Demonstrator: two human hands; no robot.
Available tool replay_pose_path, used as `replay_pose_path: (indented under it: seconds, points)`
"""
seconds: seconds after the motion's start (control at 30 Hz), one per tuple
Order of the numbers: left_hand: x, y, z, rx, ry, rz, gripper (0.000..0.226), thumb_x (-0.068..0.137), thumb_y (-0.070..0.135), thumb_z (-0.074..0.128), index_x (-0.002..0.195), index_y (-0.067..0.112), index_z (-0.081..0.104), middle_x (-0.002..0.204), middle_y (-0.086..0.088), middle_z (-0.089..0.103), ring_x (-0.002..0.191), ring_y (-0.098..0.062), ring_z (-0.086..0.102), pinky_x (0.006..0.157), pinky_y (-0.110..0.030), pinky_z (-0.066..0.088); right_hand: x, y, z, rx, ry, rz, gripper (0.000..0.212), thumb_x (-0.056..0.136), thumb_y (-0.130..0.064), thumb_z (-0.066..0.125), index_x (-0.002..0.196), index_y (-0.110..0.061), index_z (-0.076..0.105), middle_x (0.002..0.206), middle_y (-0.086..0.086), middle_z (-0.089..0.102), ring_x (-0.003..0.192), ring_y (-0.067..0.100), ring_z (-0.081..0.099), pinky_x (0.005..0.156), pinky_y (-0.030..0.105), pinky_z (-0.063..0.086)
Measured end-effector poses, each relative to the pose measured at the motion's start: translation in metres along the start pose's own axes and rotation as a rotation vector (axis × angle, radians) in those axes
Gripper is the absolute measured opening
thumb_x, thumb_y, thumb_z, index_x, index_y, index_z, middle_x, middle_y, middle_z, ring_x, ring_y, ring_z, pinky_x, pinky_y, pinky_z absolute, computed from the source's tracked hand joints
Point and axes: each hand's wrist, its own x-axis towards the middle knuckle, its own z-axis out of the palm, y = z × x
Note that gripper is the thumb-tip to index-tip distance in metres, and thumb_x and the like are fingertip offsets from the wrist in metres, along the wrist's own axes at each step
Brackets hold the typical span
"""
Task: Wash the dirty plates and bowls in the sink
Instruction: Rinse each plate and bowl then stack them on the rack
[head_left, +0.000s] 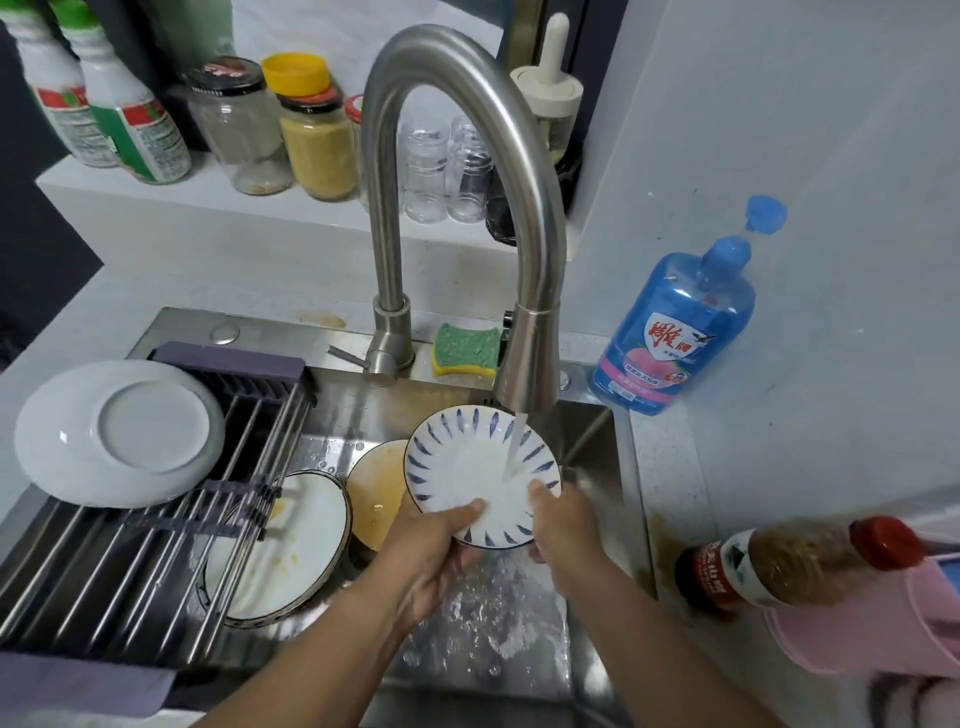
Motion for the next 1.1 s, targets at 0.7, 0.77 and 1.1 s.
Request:
replay_pose_path:
  seconds: [0.7,0.77,1.1]
  points:
    - [-0.023,0.028,-0.021,0.145,-0.092,0.097,0.047,0.093,0.01,0.07,0.137,0.018,0.055,0.117,-0.007,0.076,0.106,-0.029,0.074,0.089,-0.049,0.061,0.009,-0.007,0.003,-0.038,-0.088,-0.043,0.048,0.097,-0.053,0.044,0.106,-0.014,0.071,0.101,0.008,0.074,0.092,0.028,0.07,0.089,0.046,0.057]
    - [-0.023,0.006,-0.022,0.151,-0.09,0.14,0.061,0.089,-0.005,0.069,0.142,0.018,0.05,0.123,-0.008,0.073,0.112,-0.029,0.071,0.088,-0.043,0.061,-0.004,-0.005,0.012,0.093,-0.03,0.002,0.031,0.104,-0.034,0.045,0.114,-0.013,0.066,0.106,0.01,0.072,0.096,0.029,0.067,0.089,0.042,0.057]
    - [-0.028,0.058,-0.035,0.424,-0.096,0.056,0.02,0.104,0.017,0.057,0.123,0.019,0.061,0.105,-0.008,0.079,0.101,-0.032,0.074,0.083,-0.052,0.061,0.01,-0.033,-0.017,-0.228,-0.226,-0.225,0.029,0.104,-0.038,0.051,0.094,-0.015,0.065,0.09,0.013,0.069,0.08,0.025,0.066,0.069,0.033,0.052]
